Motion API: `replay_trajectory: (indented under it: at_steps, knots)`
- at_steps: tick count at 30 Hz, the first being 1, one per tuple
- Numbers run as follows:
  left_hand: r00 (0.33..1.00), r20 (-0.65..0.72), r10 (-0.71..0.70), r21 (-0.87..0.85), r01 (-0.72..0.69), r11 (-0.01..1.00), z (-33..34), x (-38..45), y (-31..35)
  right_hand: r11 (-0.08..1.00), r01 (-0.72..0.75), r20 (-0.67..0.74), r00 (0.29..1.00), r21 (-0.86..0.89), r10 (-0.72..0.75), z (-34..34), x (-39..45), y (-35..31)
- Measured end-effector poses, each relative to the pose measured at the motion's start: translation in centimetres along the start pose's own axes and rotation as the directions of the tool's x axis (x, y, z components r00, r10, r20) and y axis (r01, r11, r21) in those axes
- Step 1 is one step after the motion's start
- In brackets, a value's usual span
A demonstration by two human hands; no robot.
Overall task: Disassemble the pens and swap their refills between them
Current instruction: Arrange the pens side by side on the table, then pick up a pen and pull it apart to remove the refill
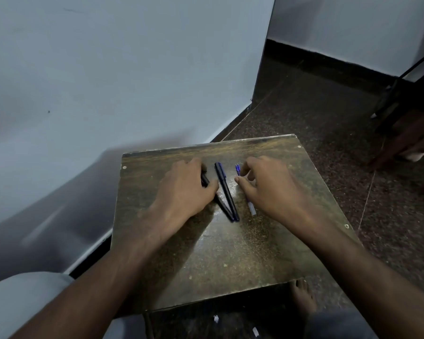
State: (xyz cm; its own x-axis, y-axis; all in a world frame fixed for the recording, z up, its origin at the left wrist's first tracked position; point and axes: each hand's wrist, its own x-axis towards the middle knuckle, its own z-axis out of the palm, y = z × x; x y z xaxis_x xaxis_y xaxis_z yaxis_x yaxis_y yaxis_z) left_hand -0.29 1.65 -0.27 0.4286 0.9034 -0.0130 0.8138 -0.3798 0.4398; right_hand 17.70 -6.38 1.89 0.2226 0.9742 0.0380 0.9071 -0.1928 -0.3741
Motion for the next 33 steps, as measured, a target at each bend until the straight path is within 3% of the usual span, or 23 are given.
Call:
replay_trajectory:
  at_steps: [8,17,21,24,29,33]
  knots:
    - [0.999,-0.001,-0.049,0.026,0.049,0.998,-0.5,0.0,-0.6,1.0,-0.024,-0.014,1.0,-0.005,0.024,-0.1,0.5,0.6]
    - [0.99,0.01,-0.142,0.075,0.141,0.987,-0.7,-0.1,-0.4,0.999,-0.024,0.079,0.997,-0.028,0.026,0.8,-0.3,-1.0]
    - [0.986,0.014,-0.169,-0.013,0.169,0.986,-1.1,-0.2,-0.1,0.997,-0.054,0.087,0.995,-0.047,0.058,1.7,-0.3,-1.9]
    - [0.985,0.05,-0.166,-0.17,0.172,0.97,-1.7,-0.2,-0.3,0.997,-0.078,0.088,0.993,-0.011,0.079,1.7,0.0,-2.0]
    - [0.985,0.069,-0.161,-0.444,0.175,0.879,-2.1,-0.1,-0.6,0.996,-0.09,0.112,0.99,-0.003,0.089,1.6,0.2,-1.9]
    - [0.99,0.054,-0.133,-0.549,0.141,0.824,-1.6,-0.1,-0.3,0.995,-0.095,0.128,0.987,-0.013,0.095,1.4,0.3,-1.0]
